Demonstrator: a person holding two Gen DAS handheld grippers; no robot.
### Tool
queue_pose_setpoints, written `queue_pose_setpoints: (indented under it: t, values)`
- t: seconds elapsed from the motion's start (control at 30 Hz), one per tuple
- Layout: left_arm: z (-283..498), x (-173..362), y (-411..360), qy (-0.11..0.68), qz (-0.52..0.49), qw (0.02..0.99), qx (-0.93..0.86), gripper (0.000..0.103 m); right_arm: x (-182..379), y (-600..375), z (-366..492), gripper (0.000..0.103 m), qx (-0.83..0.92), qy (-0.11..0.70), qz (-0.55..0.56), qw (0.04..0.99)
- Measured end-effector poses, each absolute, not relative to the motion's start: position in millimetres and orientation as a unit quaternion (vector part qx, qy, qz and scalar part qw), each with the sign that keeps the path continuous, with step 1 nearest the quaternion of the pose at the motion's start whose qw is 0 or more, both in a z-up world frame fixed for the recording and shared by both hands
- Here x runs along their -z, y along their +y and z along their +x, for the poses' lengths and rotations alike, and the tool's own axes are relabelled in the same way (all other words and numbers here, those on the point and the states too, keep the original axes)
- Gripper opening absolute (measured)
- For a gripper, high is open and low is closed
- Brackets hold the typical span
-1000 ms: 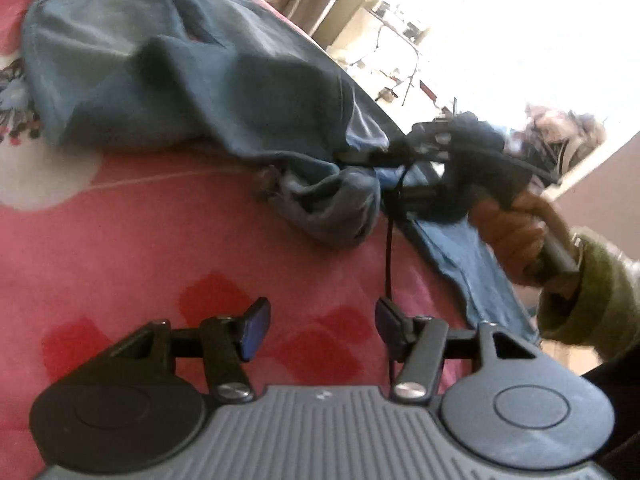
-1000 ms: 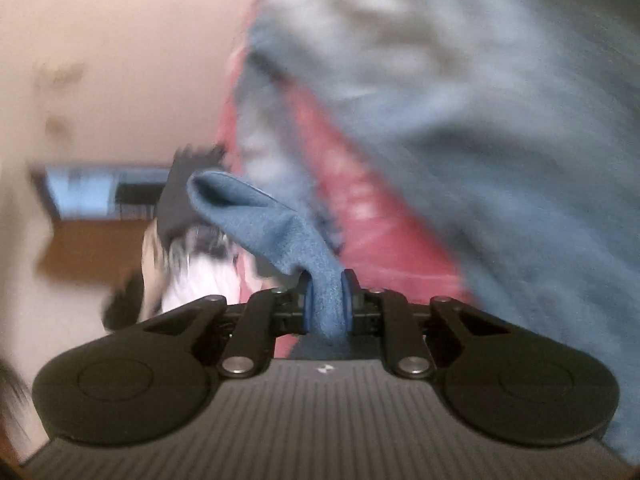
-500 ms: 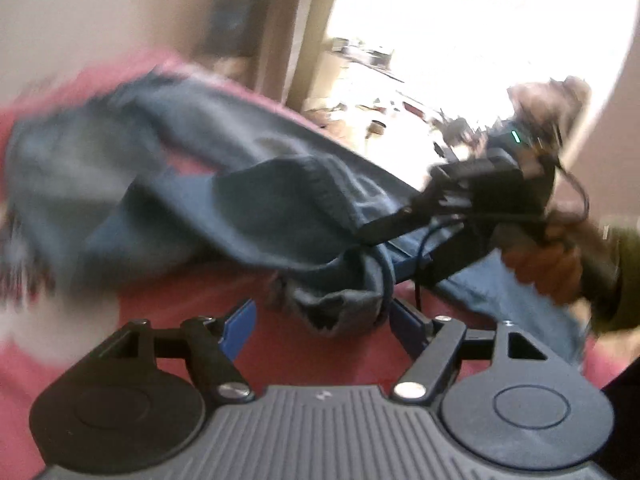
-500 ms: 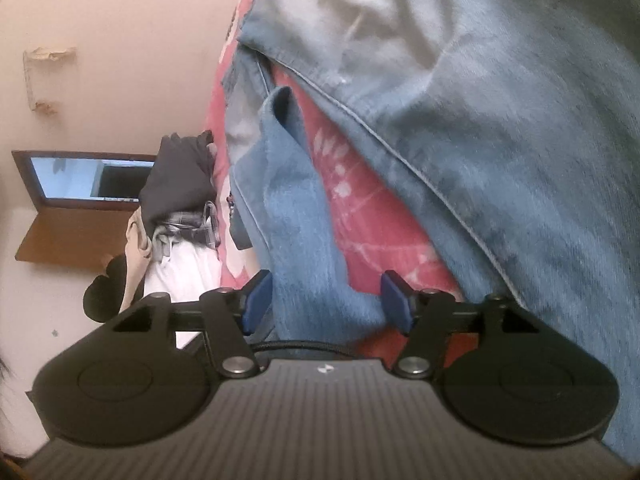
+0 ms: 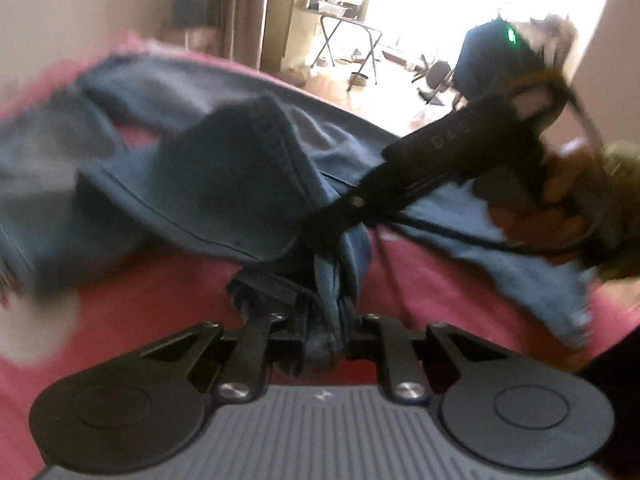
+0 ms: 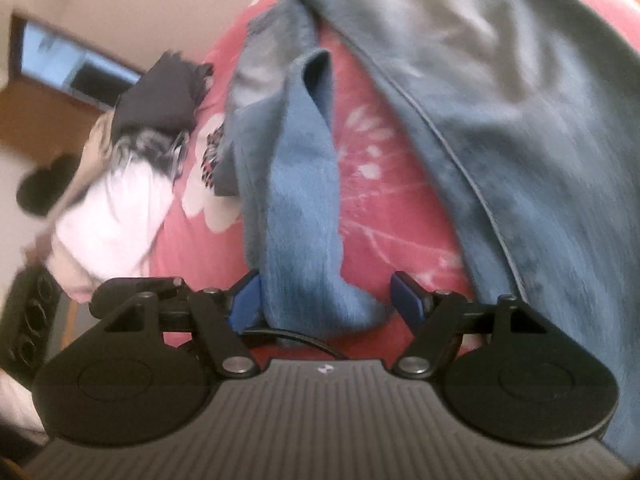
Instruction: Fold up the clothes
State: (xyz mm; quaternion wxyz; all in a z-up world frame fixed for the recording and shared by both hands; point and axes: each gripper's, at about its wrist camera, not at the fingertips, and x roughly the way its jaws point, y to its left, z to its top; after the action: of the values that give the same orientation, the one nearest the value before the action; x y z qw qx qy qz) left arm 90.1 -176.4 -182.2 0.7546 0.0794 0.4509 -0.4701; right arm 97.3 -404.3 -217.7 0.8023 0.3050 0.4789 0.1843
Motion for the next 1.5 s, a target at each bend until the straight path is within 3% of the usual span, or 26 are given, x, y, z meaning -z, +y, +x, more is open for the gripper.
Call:
queue_pose_setpoints:
  t: [0.17, 0.27, 0.33, 0.47, 0.5, 0.77, 1.0, 1.17, 1.5]
  values:
    - [102, 201, -159, 0.544, -0.024, 0.713, 0.442, 0.025, 225, -412, 98, 0.077, -0.186, 0.484, 0.302, 0.8]
    - [107, 195, -153, 0.549, -0.028, 0.723, 0.419, 0.042, 225, -412, 98, 0.08, -0.189, 0.484, 0.3, 0.8]
    - [110, 188, -151, 0.546, -0.024, 0.735, 0.401, 0.07, 221, -409, 98, 0.08, -0.189, 0.485, 0.288, 0.804]
    - [107, 168, -146, 0.499, 0.011, 0.786, 0.364, 0.083, 206, -405, 97, 0.081, -0.181, 0.468, 0.252, 0.828]
    - [106, 166, -146, 0.494, 0.013, 0.793, 0.357, 0.09, 202, -405, 97, 0.081, -0.181, 0.461, 0.243, 0.834]
    - [95, 171, -153, 0.503, 0.062, 0.811, 0.292, 0.096, 200, -396, 103, 0.082, -0.173, 0.47, 0.214, 0.839]
    - [91, 171, -157, 0.502, 0.083, 0.827, 0.241, 0.103, 196, -385, 100, 0.092, -0.165, 0.468, 0.173, 0.851]
    - [94, 174, -159, 0.513, 0.106, 0.833, 0.177, 0.103, 190, -376, 96, 0.102, -0.166, 0.457, 0.147, 0.861]
    - [102, 180, -161, 0.515, 0.153, 0.837, 0.103, 0.101, 185, -362, 92, 0.102, -0.134, 0.446, 0.096, 0.88]
